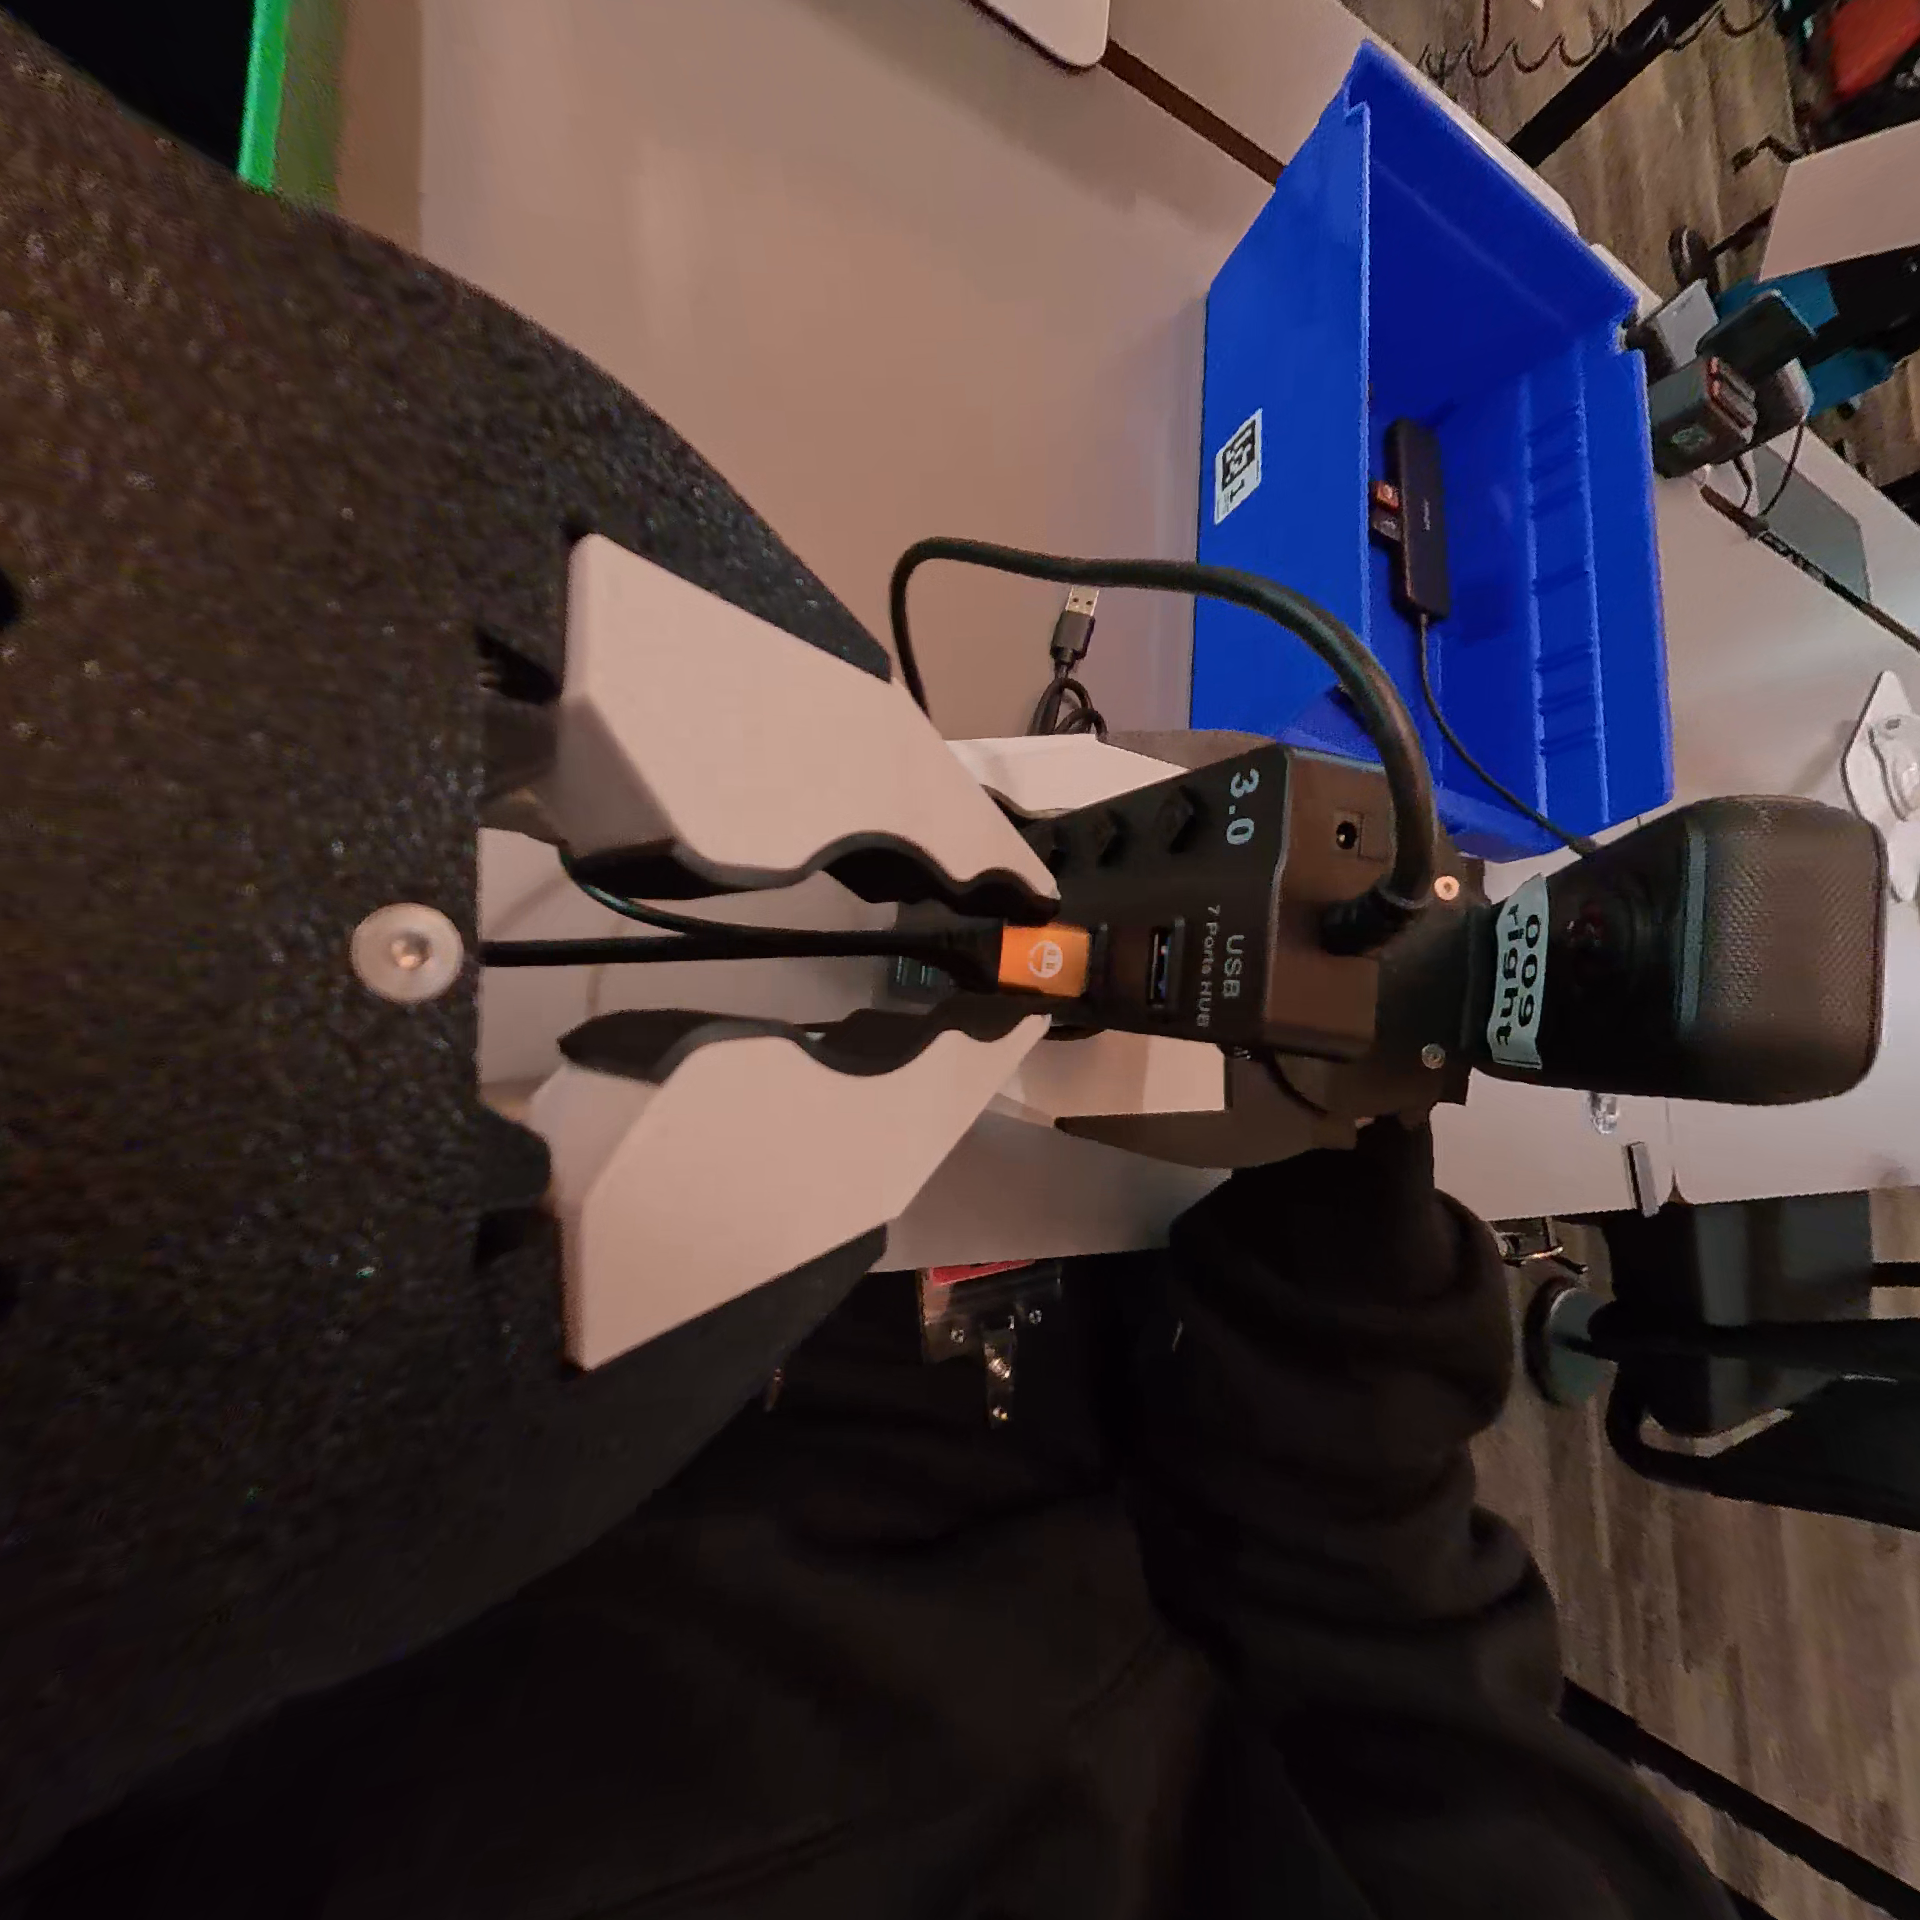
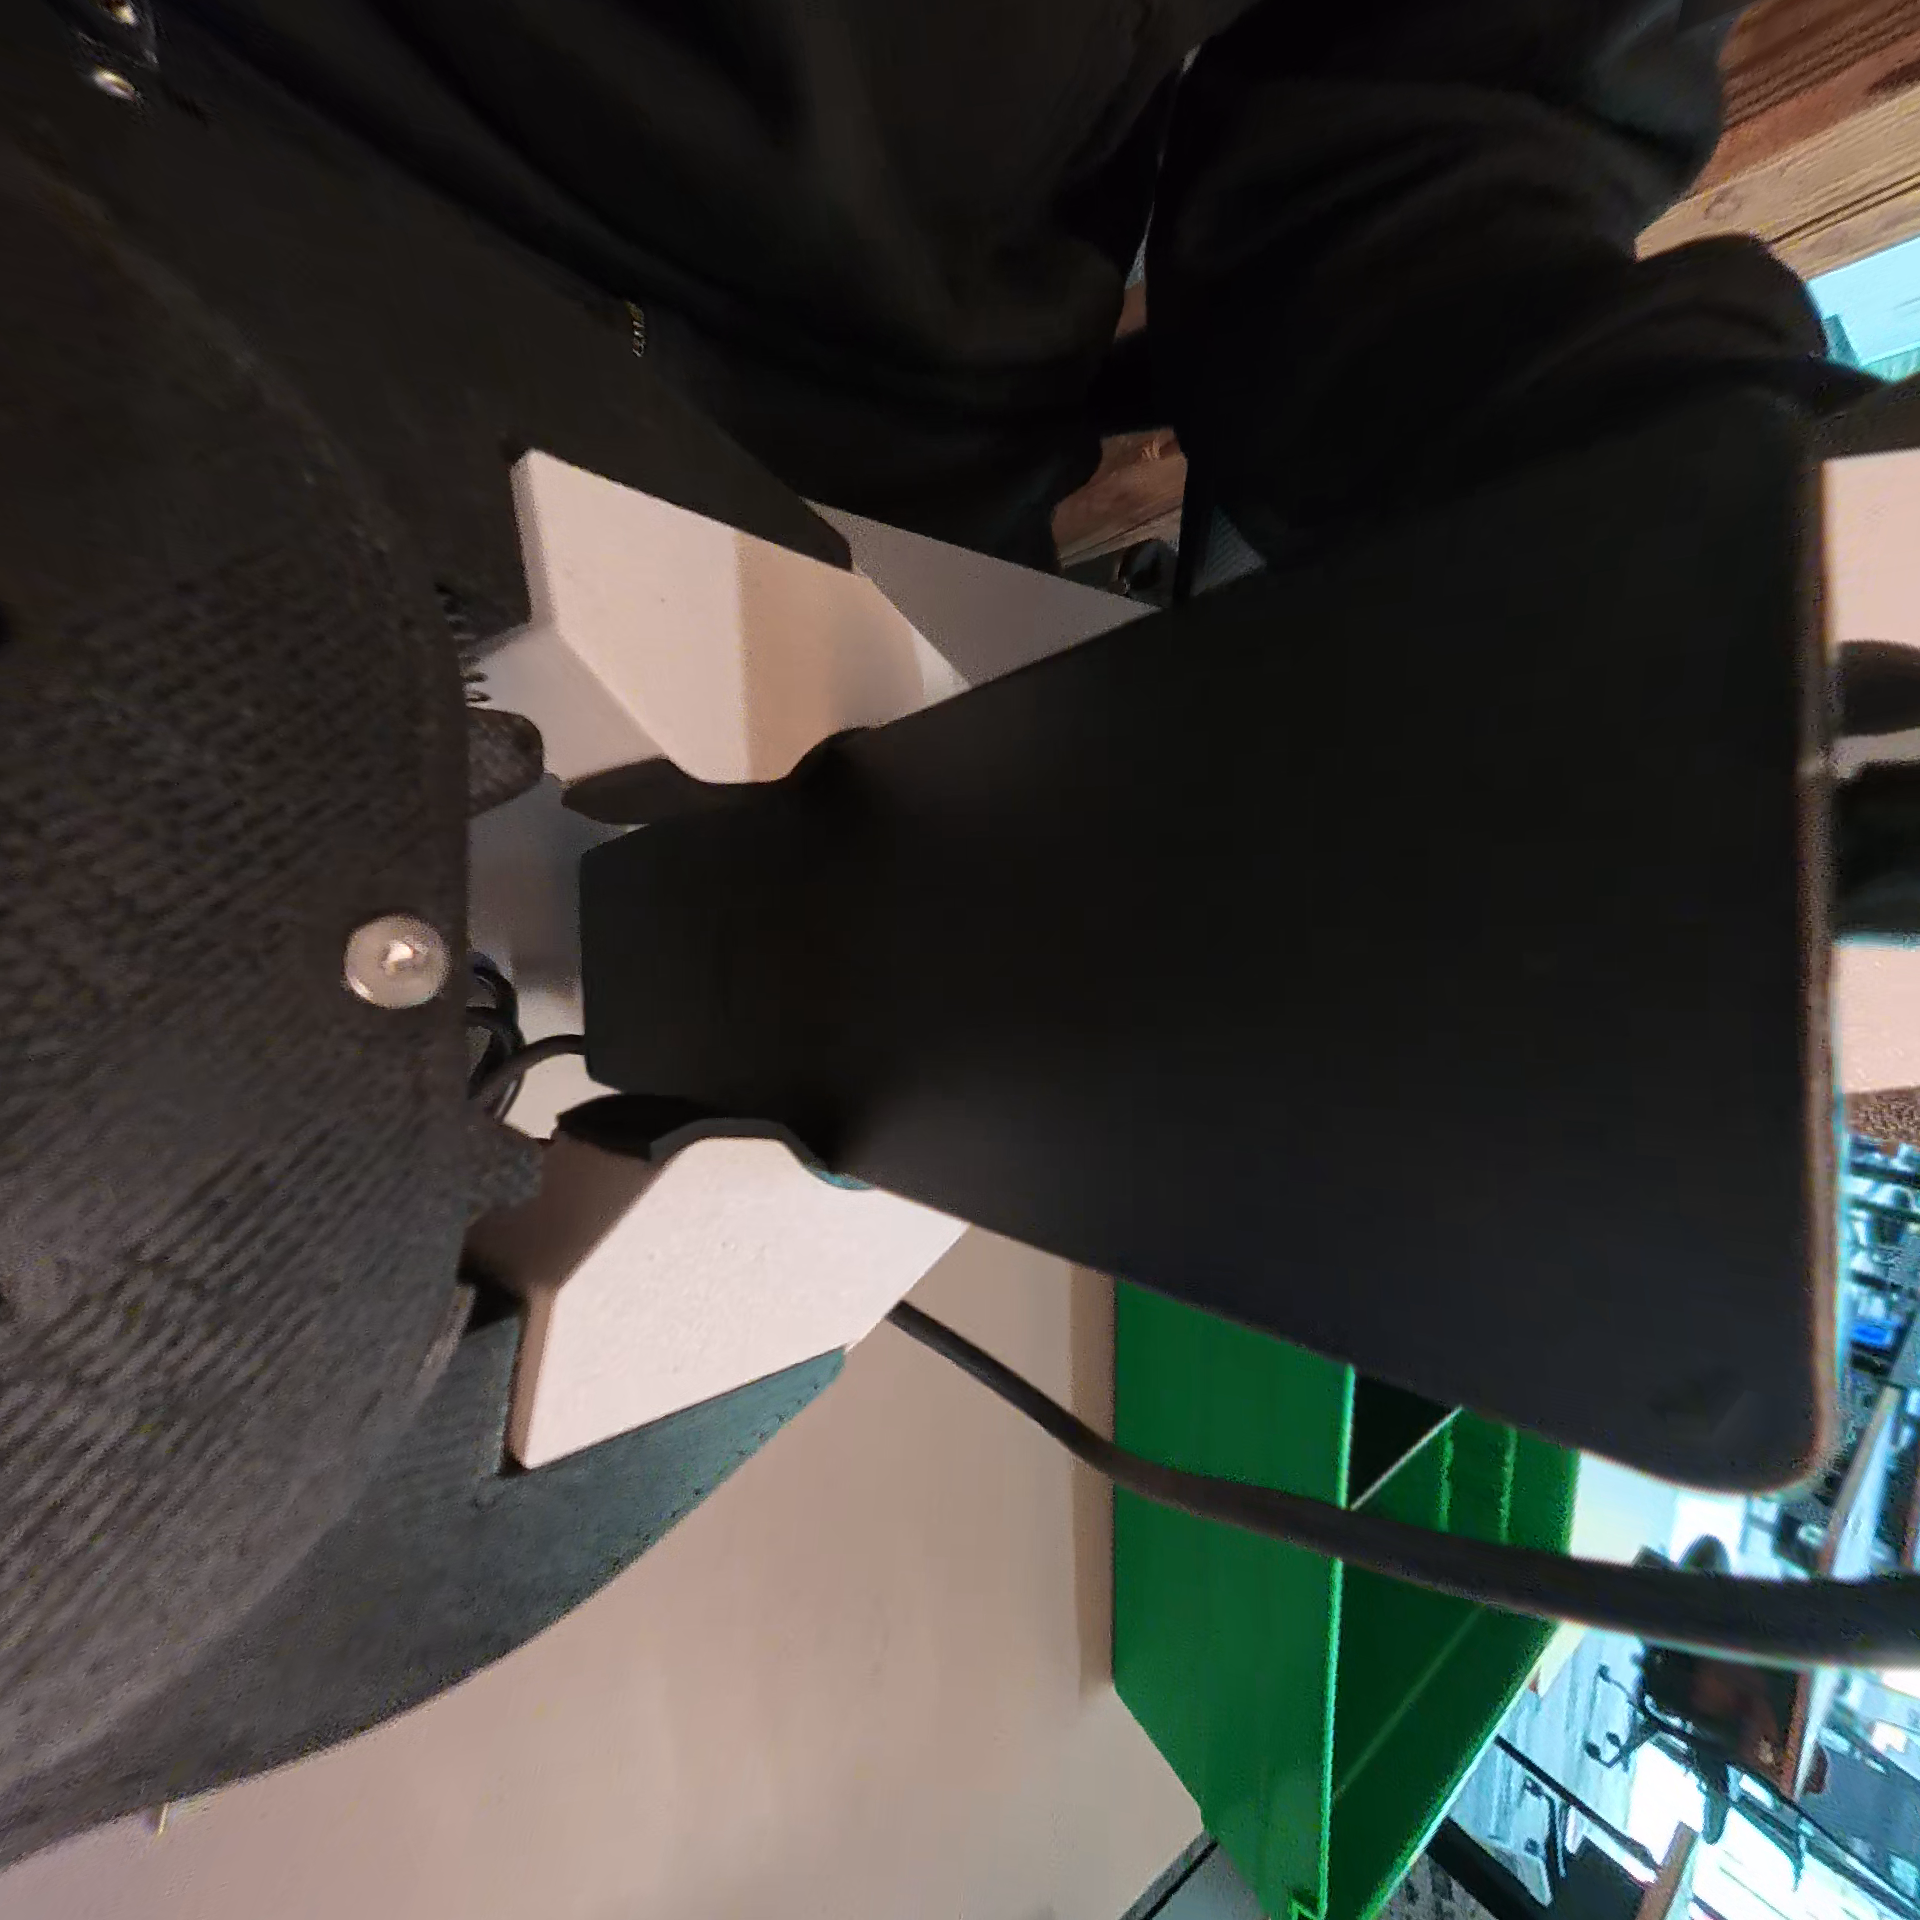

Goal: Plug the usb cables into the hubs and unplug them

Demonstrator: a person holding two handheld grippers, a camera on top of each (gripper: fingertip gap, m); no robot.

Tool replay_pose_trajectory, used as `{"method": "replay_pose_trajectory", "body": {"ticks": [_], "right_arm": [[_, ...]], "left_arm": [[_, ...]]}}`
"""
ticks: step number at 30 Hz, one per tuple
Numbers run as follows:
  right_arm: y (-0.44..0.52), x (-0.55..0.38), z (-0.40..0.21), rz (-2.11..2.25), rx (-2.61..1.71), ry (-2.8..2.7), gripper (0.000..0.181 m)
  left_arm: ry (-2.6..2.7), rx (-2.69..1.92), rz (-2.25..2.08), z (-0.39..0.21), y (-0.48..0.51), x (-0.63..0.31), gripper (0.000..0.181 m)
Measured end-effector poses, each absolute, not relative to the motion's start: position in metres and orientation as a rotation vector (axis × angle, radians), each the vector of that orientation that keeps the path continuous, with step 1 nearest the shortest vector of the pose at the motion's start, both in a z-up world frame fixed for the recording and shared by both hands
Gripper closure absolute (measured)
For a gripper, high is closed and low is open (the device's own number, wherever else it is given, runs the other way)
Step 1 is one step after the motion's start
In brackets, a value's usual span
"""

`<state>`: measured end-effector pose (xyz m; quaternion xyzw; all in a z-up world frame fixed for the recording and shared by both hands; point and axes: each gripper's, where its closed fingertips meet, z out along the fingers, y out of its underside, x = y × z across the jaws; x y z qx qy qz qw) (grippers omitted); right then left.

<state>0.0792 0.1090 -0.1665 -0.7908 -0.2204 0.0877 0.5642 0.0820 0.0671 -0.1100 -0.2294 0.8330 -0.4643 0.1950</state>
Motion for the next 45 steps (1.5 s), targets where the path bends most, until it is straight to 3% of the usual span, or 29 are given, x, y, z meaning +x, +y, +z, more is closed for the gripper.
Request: {"method": "replay_pose_trajectory", "body": {"ticks": [11, 14, 36, 40, 45], "right_arm": [[0.103, 0.087, -0.143, 0.187, -1.775, -0.491, 0.119], [0.101, 0.089, -0.144, 0.185, -1.781, -0.487, 0.119], [0.096, 0.108, -0.150, -0.018, -1.857, -0.522, 0.119], [0.095, 0.113, -0.131, -0.050, -1.805, -0.466, 0.119], [0.074, 0.132, -0.070, -0.084, -1.654, -0.347, 0.119]], "left_arm": [[2.206, -0.584, -1.457, -0.091, 0.068, 0.084, 0.166], [2.218, -0.601, -1.487, -0.092, 0.069, 0.084, 0.174], [2.183, -0.511, -1.385, -0.100, 0.066, 0.091, 0.173], [2.018, -0.570, -1.298, -0.075, 0.091, 0.099, 0.147], [1.752, -0.677, -1.404, -0.030, 0.139, 0.092, 0.143]]}}
